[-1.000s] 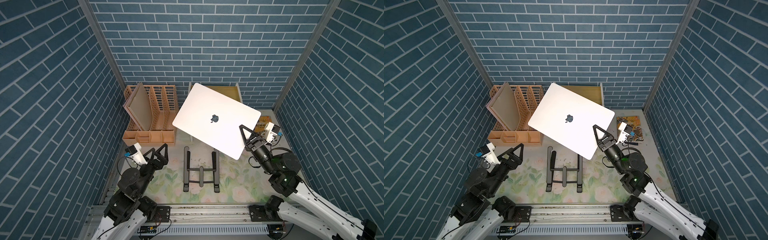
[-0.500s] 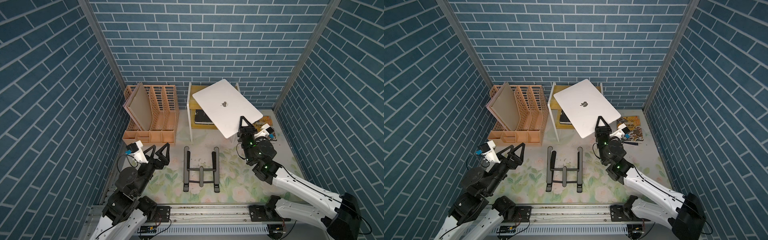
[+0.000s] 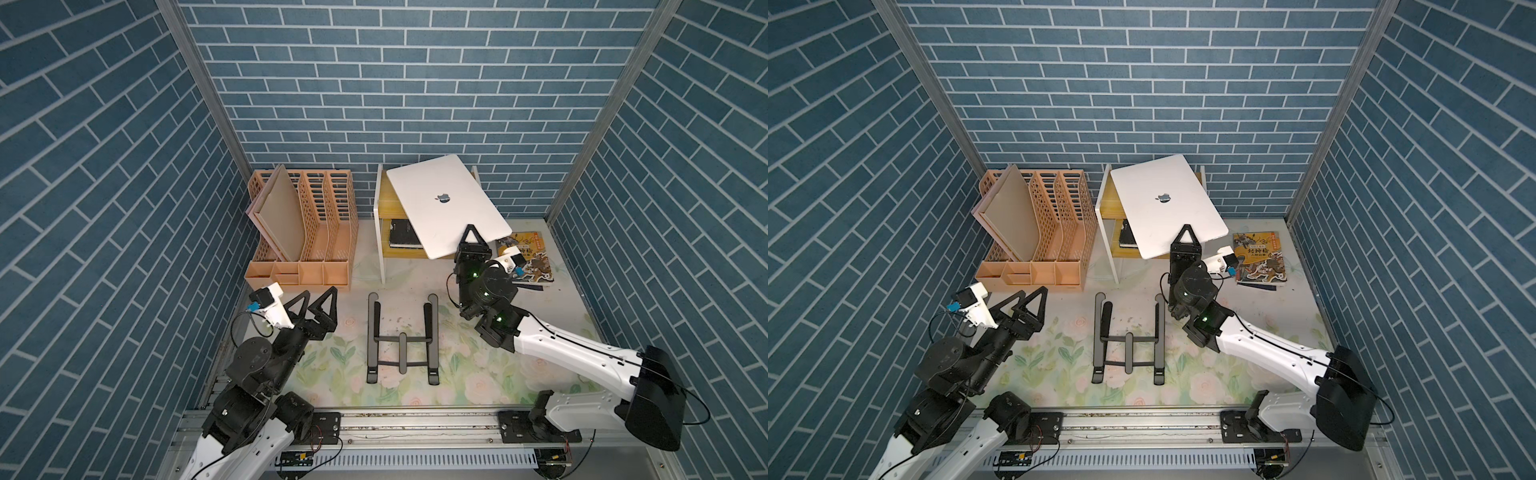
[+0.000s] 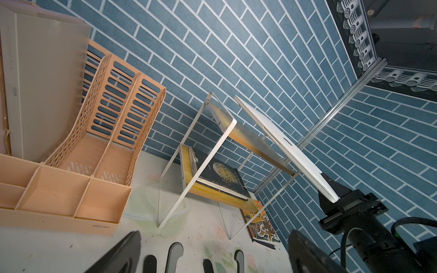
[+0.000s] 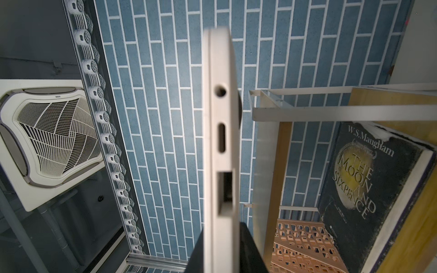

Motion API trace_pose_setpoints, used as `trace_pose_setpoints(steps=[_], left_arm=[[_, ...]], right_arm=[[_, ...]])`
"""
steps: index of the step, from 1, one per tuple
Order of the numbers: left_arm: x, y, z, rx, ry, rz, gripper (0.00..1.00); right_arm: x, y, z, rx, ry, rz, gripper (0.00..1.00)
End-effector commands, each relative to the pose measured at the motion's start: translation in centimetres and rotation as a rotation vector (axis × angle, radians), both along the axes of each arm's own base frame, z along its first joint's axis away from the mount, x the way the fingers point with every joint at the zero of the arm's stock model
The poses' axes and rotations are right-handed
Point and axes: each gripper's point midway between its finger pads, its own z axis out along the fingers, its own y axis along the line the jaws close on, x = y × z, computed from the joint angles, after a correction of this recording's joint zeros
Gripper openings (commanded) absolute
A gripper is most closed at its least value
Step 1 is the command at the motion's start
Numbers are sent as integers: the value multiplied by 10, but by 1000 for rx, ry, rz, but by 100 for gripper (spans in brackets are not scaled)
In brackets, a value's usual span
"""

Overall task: Close the laptop lid and set it aside
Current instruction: Place the laptop on the shelf.

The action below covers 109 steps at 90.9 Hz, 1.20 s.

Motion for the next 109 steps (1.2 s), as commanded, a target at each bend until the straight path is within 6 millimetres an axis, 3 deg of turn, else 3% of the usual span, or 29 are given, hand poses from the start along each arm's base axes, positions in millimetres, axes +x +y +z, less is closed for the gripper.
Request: trace_pose_setpoints(steps=[1, 34, 74, 93, 109], left_arm=[[-6, 7, 9, -10, -18, 17, 100], [-9, 12, 13, -28, -15, 37, 100], [-10, 16, 14, -19, -5, 51, 100], [-10, 16, 12, -19, 5, 52, 100], [-10, 17, 11, -26, 14, 56, 100]], right_arm=[[-12, -18, 63, 352, -153, -30, 0], [-4, 19, 49, 344, -60, -111, 0], [3, 32, 30, 256, 34, -220, 12], [6, 37, 22, 221, 55, -243, 33], [11, 47, 19, 190, 61, -229, 42]])
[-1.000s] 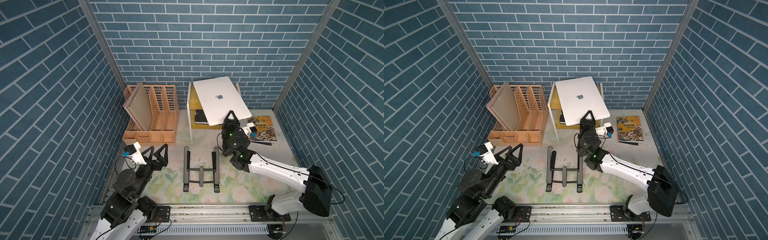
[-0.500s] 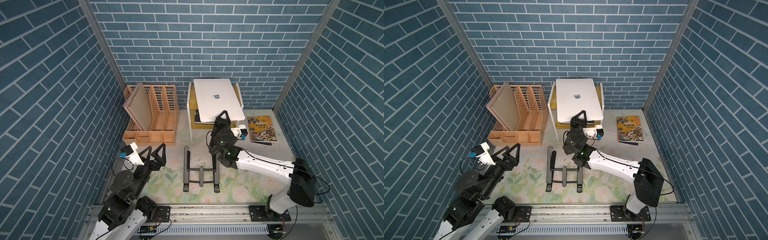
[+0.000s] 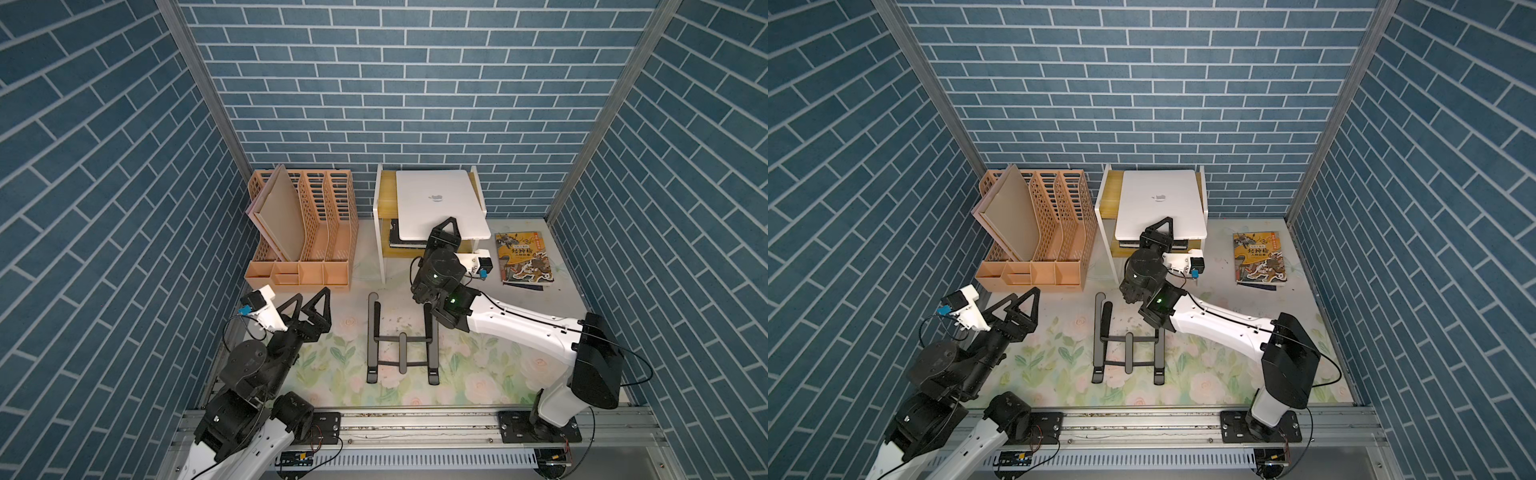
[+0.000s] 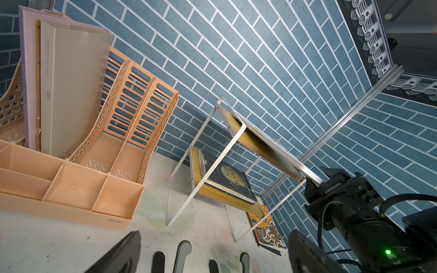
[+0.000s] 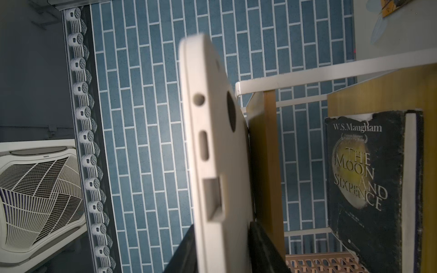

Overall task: Close the laptop lid and set it aside
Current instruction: Place the laptop on the shelf.

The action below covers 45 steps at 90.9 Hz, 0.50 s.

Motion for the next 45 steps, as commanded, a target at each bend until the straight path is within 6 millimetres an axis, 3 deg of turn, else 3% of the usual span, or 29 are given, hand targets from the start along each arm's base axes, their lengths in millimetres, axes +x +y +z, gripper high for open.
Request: trace_pose_setpoints(steps=[1, 34, 45], left_arm=[[-4, 4, 8, -17, -12, 6, 100], [-6, 6, 8, -14, -3, 14, 100], [-5, 7, 8, -14, -2, 19, 100]], right_arm=[[1, 6, 18, 73, -41, 22, 42], [10, 27, 14, -23, -5, 74, 49], [13, 33, 6, -65, 33, 77, 57]])
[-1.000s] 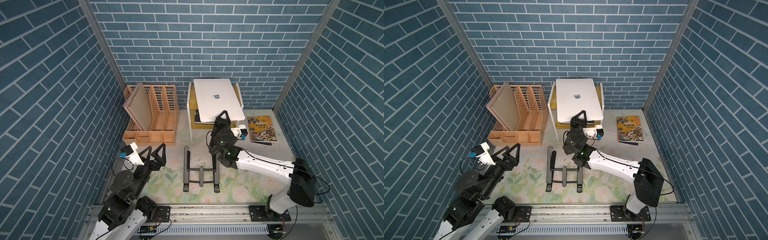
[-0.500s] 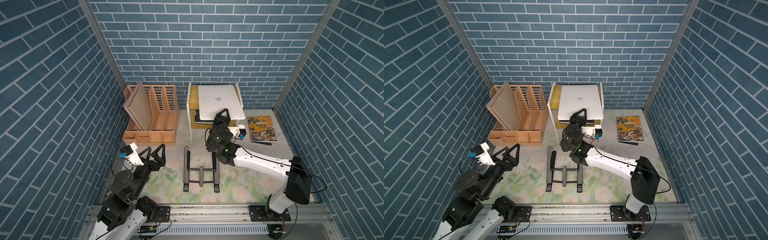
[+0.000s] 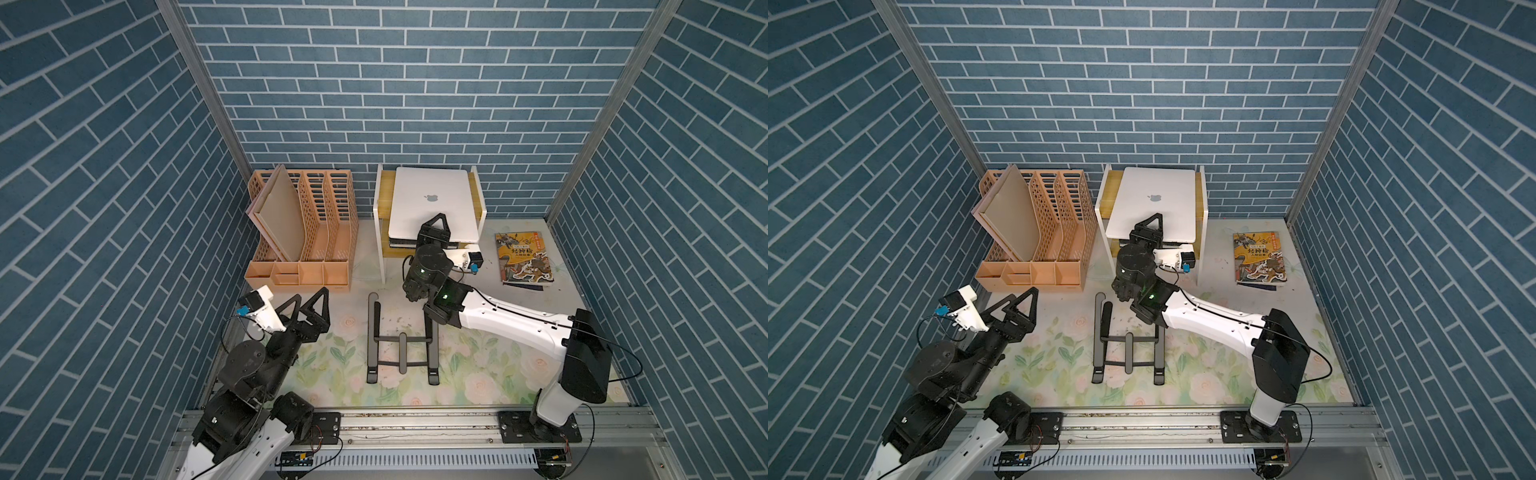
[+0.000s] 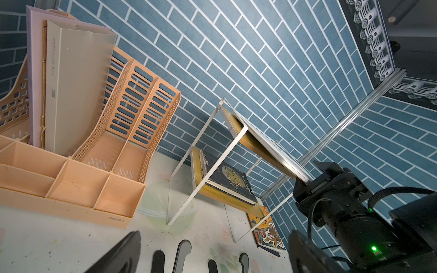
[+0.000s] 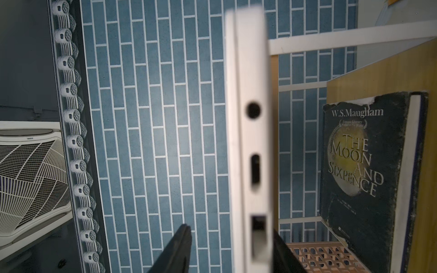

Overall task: Close the laptop lid and set it aside
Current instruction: Place the laptop on the shelf.

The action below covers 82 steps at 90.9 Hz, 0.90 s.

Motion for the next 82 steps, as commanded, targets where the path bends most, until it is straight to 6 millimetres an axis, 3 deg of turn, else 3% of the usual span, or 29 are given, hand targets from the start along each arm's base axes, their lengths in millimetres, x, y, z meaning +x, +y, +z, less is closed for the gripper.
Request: trace_pose_setpoints(steps=[1, 22, 49, 82], left_arm=[[-4, 4, 7, -5, -11, 10, 100], [0, 3, 5, 8, -6, 18, 100], [2, -2, 5, -1, -9, -3, 100], [1, -2, 4, -15, -7, -6, 100]], right_arm=[[3, 10, 11, 14, 2, 42, 57], [13, 16, 6, -21, 26, 80, 70], [26, 24, 6, -68, 50, 117, 74], [41, 20, 3, -156, 114, 156, 78]])
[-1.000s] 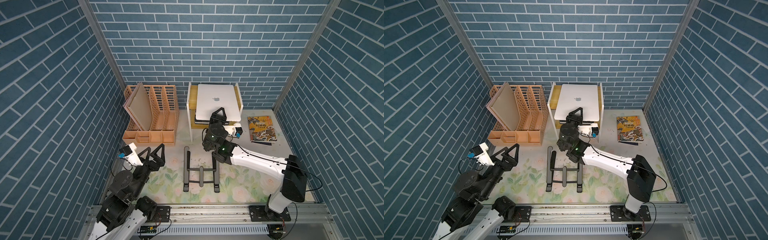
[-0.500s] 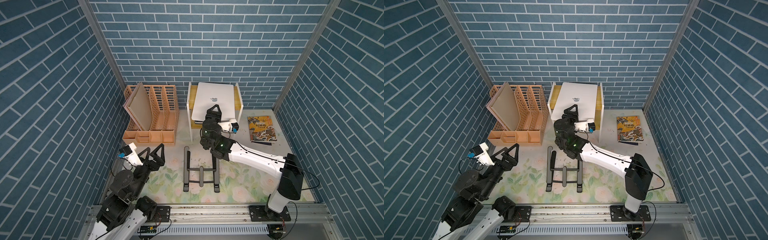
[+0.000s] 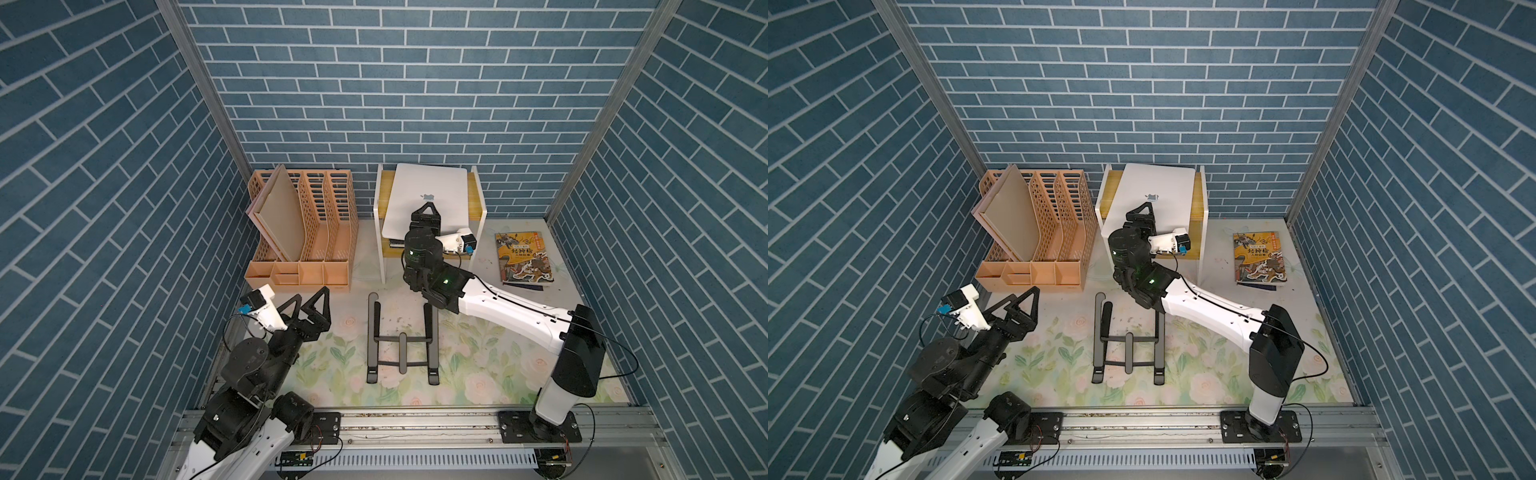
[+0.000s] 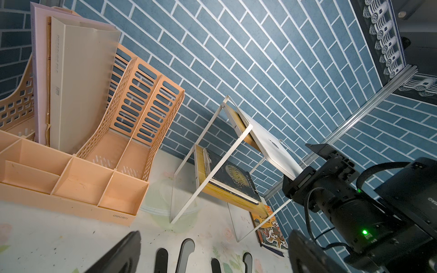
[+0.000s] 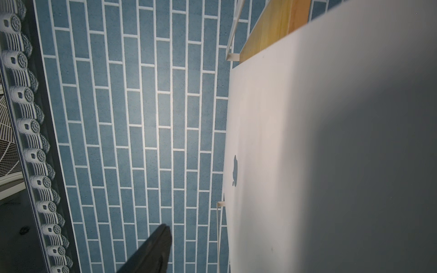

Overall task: Close the laptop lid and set it aside
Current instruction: Place the laptop on the shelf.

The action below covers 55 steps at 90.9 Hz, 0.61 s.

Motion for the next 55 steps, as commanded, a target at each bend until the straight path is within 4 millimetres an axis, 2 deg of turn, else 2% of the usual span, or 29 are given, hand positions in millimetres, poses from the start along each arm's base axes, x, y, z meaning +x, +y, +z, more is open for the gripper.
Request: trace_pose_setpoints(steps=[1, 55], left_arm=[[-2, -2, 7, -22, -23, -18, 100], [2, -7, 4, -34, -5, -27, 100]], right_arm=[[10, -3, 9, -35, 26, 24, 79], [22, -14, -14, -96, 91, 93, 97]])
